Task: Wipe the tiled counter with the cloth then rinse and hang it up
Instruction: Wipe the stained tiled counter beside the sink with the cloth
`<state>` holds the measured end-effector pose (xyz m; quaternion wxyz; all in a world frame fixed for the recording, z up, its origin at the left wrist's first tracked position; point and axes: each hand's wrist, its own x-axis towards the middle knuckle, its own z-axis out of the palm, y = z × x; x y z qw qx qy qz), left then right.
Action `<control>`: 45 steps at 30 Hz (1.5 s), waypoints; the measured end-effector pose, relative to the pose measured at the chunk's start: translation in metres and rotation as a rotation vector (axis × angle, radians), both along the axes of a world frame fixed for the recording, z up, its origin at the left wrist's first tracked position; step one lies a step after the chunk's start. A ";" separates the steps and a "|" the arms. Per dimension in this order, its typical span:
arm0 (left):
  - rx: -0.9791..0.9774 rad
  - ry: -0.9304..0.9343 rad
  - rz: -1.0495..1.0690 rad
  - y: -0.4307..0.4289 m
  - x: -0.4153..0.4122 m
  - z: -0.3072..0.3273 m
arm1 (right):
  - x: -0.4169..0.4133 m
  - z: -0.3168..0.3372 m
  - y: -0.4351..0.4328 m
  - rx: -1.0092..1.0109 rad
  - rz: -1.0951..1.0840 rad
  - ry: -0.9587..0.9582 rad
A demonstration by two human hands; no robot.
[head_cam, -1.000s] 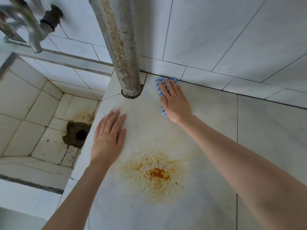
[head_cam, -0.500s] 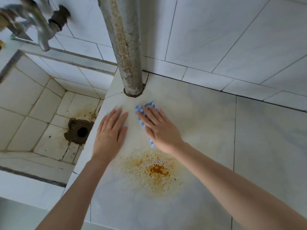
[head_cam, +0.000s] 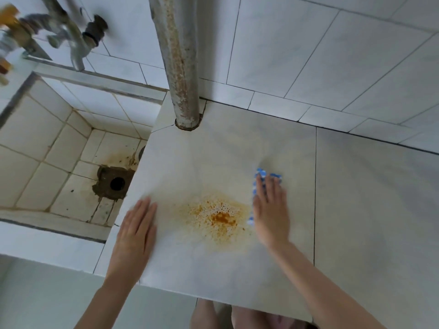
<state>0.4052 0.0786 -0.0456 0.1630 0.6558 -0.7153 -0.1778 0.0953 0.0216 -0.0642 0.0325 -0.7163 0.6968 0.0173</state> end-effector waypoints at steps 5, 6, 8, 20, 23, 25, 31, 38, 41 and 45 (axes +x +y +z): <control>-0.004 -0.085 -0.031 0.015 0.015 -0.005 | 0.117 0.010 0.031 0.025 0.242 -0.208; -0.003 -0.095 -0.035 0.015 0.017 -0.006 | 0.130 0.012 0.037 0.030 0.305 -0.229; 0.003 -0.101 -0.030 0.015 0.018 -0.006 | 0.134 0.015 0.038 0.035 0.387 -0.273; 0.019 -0.163 0.000 0.018 0.015 -0.009 | -0.043 0.001 0.060 0.043 -0.035 0.169; 0.018 -0.170 0.004 0.018 0.015 -0.010 | 0.007 0.001 0.082 -0.008 -0.008 0.128; 0.014 -0.174 0.001 0.018 0.015 -0.010 | 0.053 0.005 0.091 0.015 0.091 -0.011; -0.014 -0.174 -0.002 0.017 0.013 -0.008 | 0.123 0.013 0.108 0.012 0.273 -0.222; -0.005 -0.176 -0.028 0.018 0.014 -0.007 | 0.000 0.002 0.124 0.056 -0.115 -0.053; -0.003 -0.169 -0.030 0.018 0.014 -0.006 | -0.030 0.001 0.157 0.065 -0.318 -0.012; -0.002 -0.188 -0.027 0.018 0.012 -0.007 | -0.003 0.003 0.182 0.067 -0.494 -0.032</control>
